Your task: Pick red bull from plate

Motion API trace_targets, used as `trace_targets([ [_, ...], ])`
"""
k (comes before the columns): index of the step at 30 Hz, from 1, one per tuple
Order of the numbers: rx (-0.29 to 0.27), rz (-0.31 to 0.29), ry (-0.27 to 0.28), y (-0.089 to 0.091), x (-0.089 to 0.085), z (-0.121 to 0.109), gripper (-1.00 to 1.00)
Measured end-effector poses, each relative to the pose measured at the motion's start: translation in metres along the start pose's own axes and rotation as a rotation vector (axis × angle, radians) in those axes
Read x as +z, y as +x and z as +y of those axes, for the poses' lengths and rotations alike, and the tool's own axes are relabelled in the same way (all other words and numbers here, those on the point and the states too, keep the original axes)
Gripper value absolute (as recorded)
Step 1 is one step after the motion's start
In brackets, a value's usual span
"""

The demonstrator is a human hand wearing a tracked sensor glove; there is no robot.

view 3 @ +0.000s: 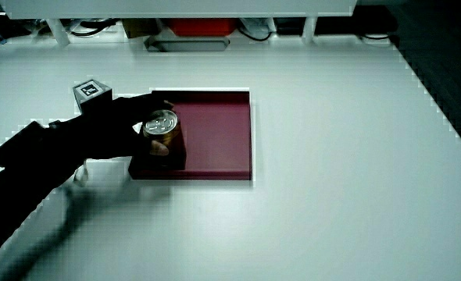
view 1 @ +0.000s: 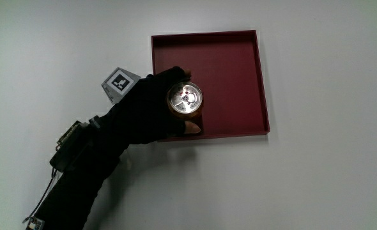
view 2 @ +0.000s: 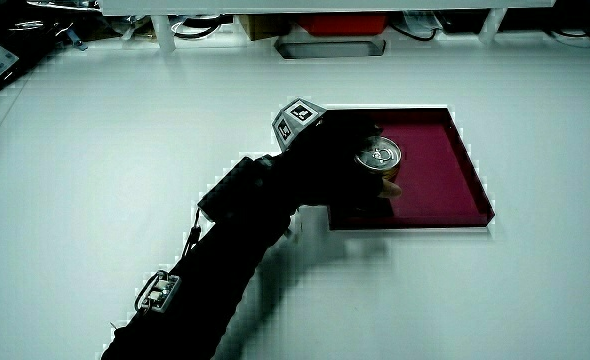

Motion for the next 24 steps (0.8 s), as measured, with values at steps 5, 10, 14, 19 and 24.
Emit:
trace_targets([
  [5,0.011,0.017,0.028,0.0,0.001,0.0,0.44],
  [10,0.018,0.024,0.04,-0.001,0.001,0.0,0.64],
  [14,0.007,0.016,0.064,-0.002,0.0,-0.001,0.8],
  [19,0.004,0.02,0.107,-0.003,0.0,-0.005,1.0],
  [24,-0.006,-0.013,0.141,-0.002,0.003,-0.01,1.0],
])
